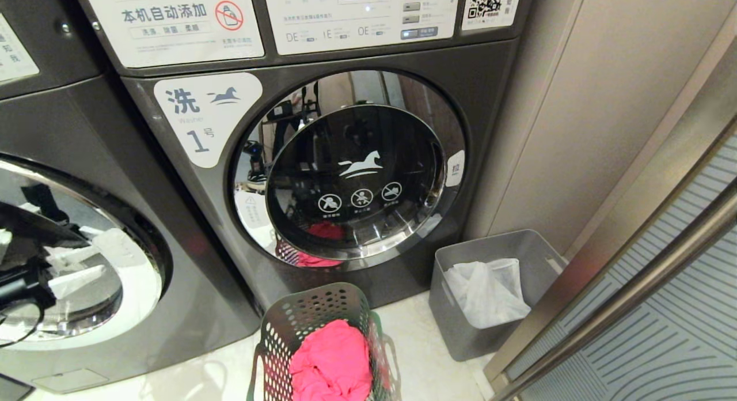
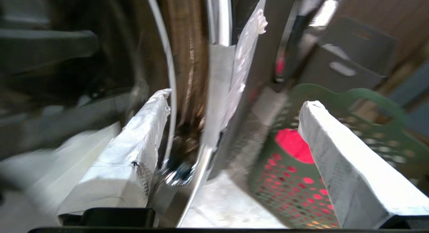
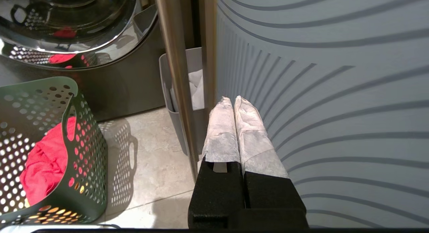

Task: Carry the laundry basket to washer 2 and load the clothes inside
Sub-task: Open the lid of the washing machine

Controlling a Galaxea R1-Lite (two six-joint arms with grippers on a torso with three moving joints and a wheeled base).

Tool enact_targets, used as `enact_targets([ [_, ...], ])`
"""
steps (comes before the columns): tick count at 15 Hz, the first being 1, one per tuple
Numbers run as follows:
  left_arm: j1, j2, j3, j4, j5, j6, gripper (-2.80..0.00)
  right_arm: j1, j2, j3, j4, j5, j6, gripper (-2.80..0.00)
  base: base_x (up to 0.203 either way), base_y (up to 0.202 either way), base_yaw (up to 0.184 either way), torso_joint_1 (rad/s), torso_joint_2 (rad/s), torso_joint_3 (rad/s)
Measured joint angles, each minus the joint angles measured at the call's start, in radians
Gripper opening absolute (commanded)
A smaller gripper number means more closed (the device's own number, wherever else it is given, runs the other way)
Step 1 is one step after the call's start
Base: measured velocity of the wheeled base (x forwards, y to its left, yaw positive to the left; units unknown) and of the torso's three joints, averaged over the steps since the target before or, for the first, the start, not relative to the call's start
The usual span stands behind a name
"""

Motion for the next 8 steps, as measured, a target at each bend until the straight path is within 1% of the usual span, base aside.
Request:
enact_targets([
  [2, 0.04, 0.004, -0.025, 0.005, 0.005, 0.0, 0.0, 0.0, 0.0, 0.0, 0.0, 0.0, 0.0, -2.8, 0.0, 0.0, 0.0, 0.0, 0.0, 0.0],
  [4, 0.075, -0.008, -0.006, 0.004, 0.006, 0.0, 0.0, -0.001, 0.0, 0.0, 0.0, 0.0, 0.0, -2.8, 0.0, 0.0, 0.0, 0.0, 0.0, 0.0],
  [6, 0.12, -0.063, 0.053, 0.0, 0.006, 0.001, 0.0, 0.0, 0.0, 0.0, 0.0, 0.0, 0.0, -2.8, 0.0, 0.0, 0.0, 0.0, 0.0, 0.0],
  [8, 0.169, -0.165, 0.14, 0.0, 0.007, 0.0, 0.0, 0.0, 0.0, 0.0, 0.0, 0.0, 0.0, -2.8, 0.0, 0.0, 0.0, 0.0, 0.0, 0.0],
])
